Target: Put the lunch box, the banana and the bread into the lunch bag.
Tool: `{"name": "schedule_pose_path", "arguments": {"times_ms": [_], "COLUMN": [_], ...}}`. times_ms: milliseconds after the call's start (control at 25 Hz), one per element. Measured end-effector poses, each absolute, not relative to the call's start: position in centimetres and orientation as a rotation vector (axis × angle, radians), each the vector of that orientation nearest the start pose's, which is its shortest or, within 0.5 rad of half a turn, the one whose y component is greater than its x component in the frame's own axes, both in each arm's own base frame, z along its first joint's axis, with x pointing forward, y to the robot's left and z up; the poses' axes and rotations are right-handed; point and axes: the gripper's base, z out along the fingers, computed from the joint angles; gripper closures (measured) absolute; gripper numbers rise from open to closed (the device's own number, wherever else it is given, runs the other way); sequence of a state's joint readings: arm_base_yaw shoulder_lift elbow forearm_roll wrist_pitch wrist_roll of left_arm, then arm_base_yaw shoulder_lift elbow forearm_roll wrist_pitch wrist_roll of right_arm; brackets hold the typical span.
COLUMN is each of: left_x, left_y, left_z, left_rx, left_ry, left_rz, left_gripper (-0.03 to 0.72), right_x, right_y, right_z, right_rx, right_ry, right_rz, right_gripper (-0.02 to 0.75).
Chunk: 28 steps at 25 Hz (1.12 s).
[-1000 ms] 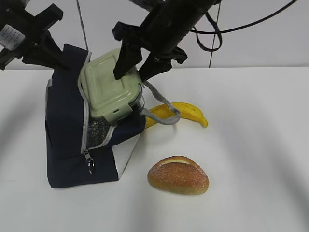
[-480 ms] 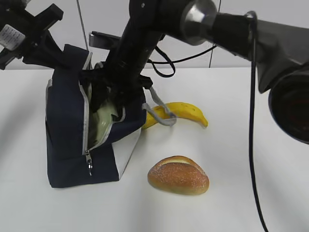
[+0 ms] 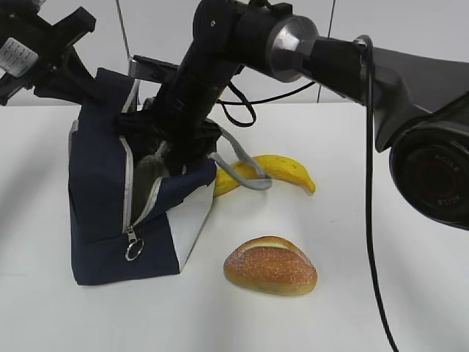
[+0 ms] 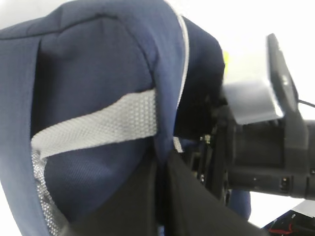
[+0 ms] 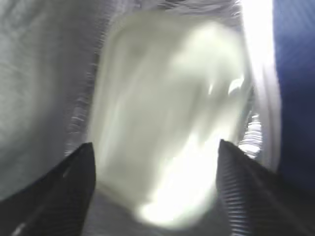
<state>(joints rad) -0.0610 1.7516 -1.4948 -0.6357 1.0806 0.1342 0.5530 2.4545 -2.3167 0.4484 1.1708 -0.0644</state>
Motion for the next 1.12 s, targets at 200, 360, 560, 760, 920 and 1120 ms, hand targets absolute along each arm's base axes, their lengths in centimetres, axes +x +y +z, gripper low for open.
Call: {"name": "schedule_pose_path", "arguments": {"times_ms": [200, 360, 560, 760, 920, 1120], "left_x": [36.7, 36.7, 36.7, 36.7, 36.7, 36.6], "left_y": [-7.0, -7.0, -7.0, -7.0, -7.0, -7.0], "left_z": [30.2, 30.2, 30.2, 30.2, 30.2, 30.2], "left_rx": [-0.028, -0.026, -0.025, -0.023, -0.022, -0.021], "left_ry": [2.689, 2.693, 2.694, 2.697, 2.699, 2.701], "left_rz": [-0.829, -0.829, -0.828, -0.828, -0.828, -0.829], "left_gripper": [0.686, 0.686, 0.686, 0.686, 0.686, 0.686], "right_x": [43.5, 43.4, 42.2, 41.6, 41.2, 40.0], "right_y": [29.9, 28.7, 26.3, 22.9, 19.7, 17.3], "right_z": [23.6, 27.9, 34.0, 37.0, 36.6, 34.6], "right_rx": [-0.786, -0.791, -0.768, -0.722, -0.728, -0.875], "right_ry": [2.644, 2.532, 2.414, 2.389, 2.449, 2.516], "right_rz": [0.572, 0.53, 0.441, 0.366, 0.237, 0.096], "right_gripper": [0.154, 0.154, 0.154, 0.154, 0.154, 0.154]}}
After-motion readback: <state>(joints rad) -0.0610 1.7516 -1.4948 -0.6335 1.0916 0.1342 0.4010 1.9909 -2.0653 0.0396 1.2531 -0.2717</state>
